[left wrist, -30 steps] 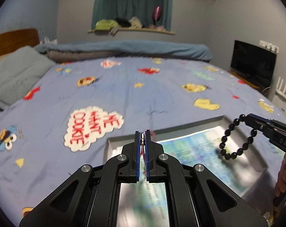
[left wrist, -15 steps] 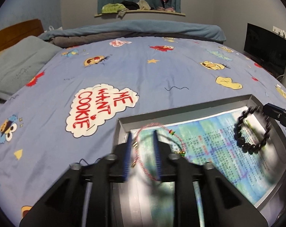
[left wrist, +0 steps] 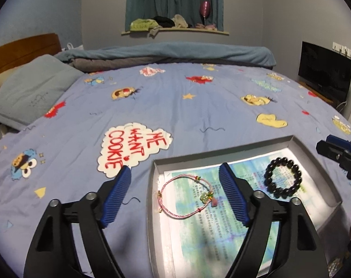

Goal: Organize jewelry
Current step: 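Withdraw both tools from the box back toward the jewelry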

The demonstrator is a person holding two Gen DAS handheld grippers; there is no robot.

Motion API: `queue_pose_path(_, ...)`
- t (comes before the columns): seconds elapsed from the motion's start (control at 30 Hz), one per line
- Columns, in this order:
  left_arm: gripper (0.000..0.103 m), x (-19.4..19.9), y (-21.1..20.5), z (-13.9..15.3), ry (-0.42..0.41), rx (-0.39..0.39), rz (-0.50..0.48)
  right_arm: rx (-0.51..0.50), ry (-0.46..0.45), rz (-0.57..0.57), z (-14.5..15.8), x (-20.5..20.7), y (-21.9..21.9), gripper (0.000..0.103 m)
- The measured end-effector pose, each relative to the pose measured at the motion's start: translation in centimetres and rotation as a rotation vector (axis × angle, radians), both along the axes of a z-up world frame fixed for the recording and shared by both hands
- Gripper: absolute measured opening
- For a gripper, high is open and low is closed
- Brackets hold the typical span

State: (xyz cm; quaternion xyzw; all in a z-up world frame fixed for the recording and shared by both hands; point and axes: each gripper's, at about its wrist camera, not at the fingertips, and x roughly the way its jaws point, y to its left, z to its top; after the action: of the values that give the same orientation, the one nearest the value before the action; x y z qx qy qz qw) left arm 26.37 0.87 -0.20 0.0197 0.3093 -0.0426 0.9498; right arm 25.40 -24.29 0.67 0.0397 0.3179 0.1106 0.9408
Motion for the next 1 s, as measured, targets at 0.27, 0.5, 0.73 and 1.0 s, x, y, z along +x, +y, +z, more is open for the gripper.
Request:
queue_pose_path(0.27,0.091,-2.4,0.1,1.9,-0.02,-0.019,0.008,-0.017,-0.044,0.01,2.2,-2.6,0.1,0.087)
queue_pose_path(0.5,0.093,-5.0,0.1,3.4,-0.033,-0.017,-0.009,-0.026,-0.091,0.01,4.3,-5.0,-0.2,0.097)
queue_pose_path(0.73,0.094,-8.2,0.5,6.2,-0.049,-0.037,-0.023,-0.038,-0.109,0.01,6.9,-8.3,-0.7,0.097)
queue_pose_path(1.0,0.095,-12.9,1.1,7.8,-0.032,-0.031,-0.059,-0.085,-0.108,0.031,7.9,-13.3,-1.8,0.097)
